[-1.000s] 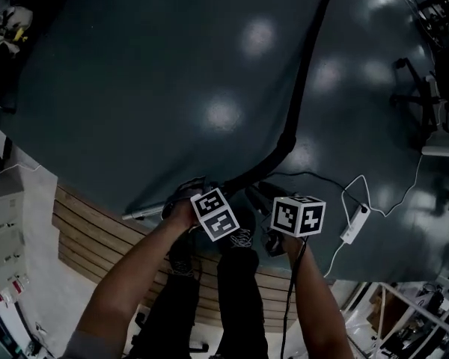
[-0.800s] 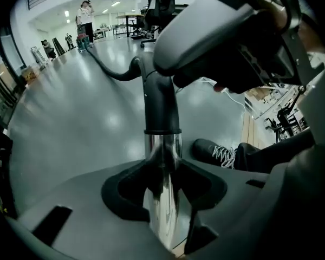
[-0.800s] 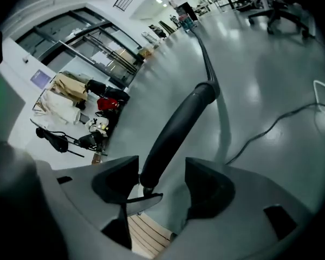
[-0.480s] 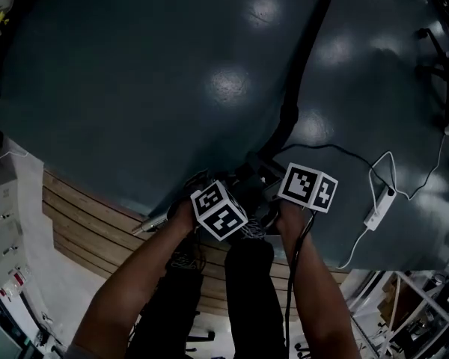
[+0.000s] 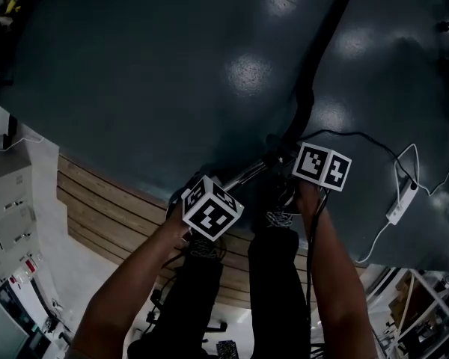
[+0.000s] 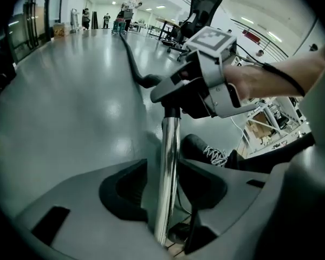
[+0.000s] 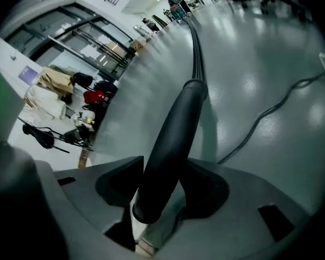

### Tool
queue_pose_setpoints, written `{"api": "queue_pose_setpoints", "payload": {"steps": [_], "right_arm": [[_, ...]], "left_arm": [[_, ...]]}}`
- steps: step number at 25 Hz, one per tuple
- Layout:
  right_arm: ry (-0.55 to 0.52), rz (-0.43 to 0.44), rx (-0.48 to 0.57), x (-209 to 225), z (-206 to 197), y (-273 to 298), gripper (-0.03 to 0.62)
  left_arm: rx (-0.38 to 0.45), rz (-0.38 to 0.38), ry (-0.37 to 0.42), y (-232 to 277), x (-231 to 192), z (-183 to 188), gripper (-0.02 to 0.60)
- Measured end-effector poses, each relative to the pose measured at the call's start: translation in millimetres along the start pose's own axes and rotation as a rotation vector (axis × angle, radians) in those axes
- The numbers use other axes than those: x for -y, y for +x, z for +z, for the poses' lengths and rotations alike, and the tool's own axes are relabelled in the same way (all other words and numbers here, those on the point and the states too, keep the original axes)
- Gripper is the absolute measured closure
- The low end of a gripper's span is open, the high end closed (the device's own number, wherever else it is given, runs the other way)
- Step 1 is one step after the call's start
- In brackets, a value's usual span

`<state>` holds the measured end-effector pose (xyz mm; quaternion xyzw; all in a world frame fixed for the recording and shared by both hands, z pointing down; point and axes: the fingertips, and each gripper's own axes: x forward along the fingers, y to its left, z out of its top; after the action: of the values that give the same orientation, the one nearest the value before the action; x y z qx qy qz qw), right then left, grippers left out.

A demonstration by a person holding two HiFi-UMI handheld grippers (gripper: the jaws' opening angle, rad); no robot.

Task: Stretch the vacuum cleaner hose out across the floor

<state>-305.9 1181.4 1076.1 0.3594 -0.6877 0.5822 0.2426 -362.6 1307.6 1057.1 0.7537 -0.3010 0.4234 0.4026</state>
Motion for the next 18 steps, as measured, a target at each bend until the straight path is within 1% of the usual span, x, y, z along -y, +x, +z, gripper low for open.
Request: {"api": "queue_pose_setpoints", "payload": {"steps": [2, 7, 10, 12, 14, 16, 18], "right_arm": [[-0.034, -0.099, -0.016, 10, -4, -10, 0.399], [-0.040, -0.258, -0.043, 26, -12, -49, 0.393], [-0.086, -0.322, -0.042, 28, -15, -73, 0.395], [-0.107, -0.319, -0.035, 23, -17, -85, 0.395], [-0.105, -0.290, -0.021, 17, -17, -97, 0.395], [-0.121, -0.245, -0.008, 9, -18, -111, 0.395], [-0.184, -0.194, -0.009, -4, -21, -130, 0.395]], "left_arm": [[0.013, 0.005, -0.018, -18, 3, -4, 0.405], [0.046, -0.028, -0.065, -64, 23, 0, 0.405], [0.086, -0.071, -0.078, -86, 39, 12, 0.405], [0.114, -0.087, -0.078, -95, 48, 22, 0.405], [0.135, -0.099, -0.062, -100, 57, 31, 0.406], [0.130, -0.119, -0.038, -102, 70, 37, 0.405], [0.117, -0.136, 0.002, -106, 85, 41, 0.407]]}}
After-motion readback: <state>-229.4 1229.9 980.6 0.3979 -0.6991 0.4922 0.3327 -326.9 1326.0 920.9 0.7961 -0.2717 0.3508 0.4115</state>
